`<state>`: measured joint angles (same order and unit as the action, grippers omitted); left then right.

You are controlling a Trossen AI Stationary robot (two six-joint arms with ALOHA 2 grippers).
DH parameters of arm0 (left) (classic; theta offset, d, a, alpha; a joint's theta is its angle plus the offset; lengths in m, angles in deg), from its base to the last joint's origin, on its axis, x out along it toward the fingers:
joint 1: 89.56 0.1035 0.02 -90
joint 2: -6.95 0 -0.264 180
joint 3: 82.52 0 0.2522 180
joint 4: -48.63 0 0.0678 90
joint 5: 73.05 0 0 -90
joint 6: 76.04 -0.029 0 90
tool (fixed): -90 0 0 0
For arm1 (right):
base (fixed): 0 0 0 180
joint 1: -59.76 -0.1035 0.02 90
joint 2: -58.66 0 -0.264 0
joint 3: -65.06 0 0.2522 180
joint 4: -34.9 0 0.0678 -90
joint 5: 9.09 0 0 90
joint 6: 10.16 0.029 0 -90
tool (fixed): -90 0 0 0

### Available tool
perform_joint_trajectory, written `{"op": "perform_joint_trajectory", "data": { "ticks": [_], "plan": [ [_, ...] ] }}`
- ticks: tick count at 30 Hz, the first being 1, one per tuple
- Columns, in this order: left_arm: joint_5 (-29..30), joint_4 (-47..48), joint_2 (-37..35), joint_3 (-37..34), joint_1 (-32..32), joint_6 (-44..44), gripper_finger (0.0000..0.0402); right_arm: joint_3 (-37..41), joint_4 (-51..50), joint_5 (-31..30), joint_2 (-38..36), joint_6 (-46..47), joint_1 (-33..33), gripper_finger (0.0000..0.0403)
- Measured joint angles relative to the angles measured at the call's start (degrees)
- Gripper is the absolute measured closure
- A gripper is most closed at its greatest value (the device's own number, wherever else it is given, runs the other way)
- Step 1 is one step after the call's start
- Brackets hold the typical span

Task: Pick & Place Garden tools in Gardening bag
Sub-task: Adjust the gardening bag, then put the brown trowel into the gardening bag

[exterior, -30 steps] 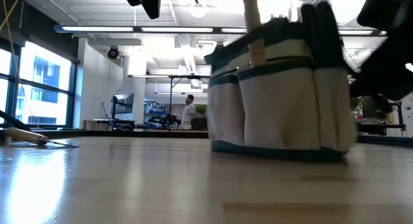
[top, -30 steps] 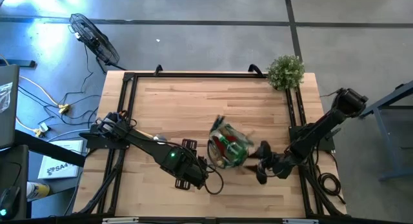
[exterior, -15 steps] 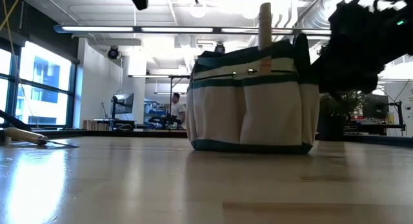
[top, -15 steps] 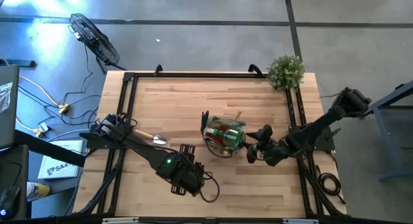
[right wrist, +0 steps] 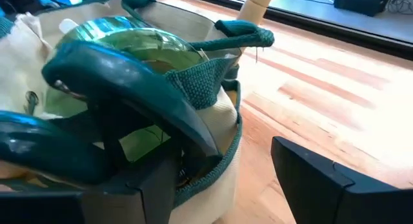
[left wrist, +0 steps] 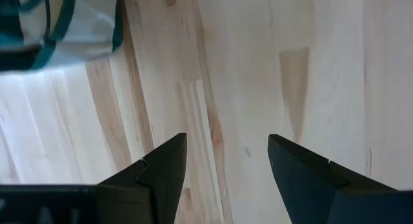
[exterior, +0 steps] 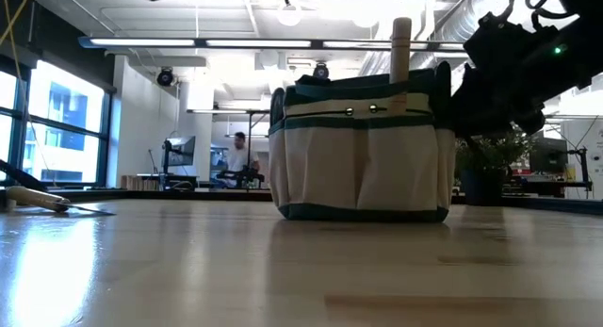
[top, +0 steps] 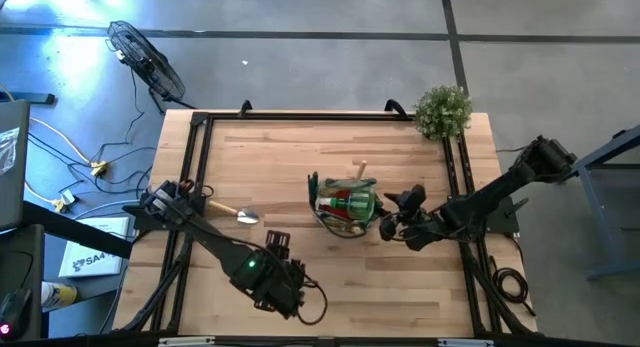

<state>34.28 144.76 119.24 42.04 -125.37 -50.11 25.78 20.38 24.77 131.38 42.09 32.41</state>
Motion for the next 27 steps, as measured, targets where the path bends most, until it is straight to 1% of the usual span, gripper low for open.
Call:
{"op": "perform_joint_trajectory", "data": {
  "ticks": [3,6,10,13,17,19,22,25,27],
  "plan": [
    [0.29,2.55,0.00,0.00,-1.41,3.68,0.0193,0.00,-0.58,0.00,-0.80,-0.02,-0.52,0.0172],
    [0.30,3.19,-0.01,0.00,-2.92,7.12,0.0193,0.00,-0.60,-1.20,-2.62,-0.06,-2.49,0.0172],
    [0.30,2.71,-0.02,0.00,-4.95,8.68,0.0193,0.00,-1.44,-0.49,-6.54,-0.13,-5.91,0.0172],
    [0.55,2.69,-0.02,0.00,-6.03,9.36,0.0193,0.00,-3.16,3.76,-9.66,0.28,-8.82,0.0172],
    [3.03,3.48,-0.02,0.00,-7.01,9.82,0.0193,0.00,-2.77,13.18,-13.19,-0.20,-12.82,0.0172],
    [3.93,4.52,-0.02,0.00,-7.05,8.19,0.0193,0.00,-0.88,17.48,-14.26,-1.84,-14.96,0.0172],
    [6.54,8.06,-0.02,-0.02,-7.01,9.33,0.0193,0.00,4.88,21.17,-14.72,-5.88,-18.20,0.0172],
    [8.93,7.53,-0.11,-0.42,-6.42,10.08,0.0193,0.00,12.84,24.01,-14.73,-11.85,-21.15,0.0172],
    [9.91,7.68,-0.11,-0.63,-6.19,8.30,0.0193,0.00,18.81,27.58,-14.71,-15.89,-22.83,0.0172]
  ]
}}
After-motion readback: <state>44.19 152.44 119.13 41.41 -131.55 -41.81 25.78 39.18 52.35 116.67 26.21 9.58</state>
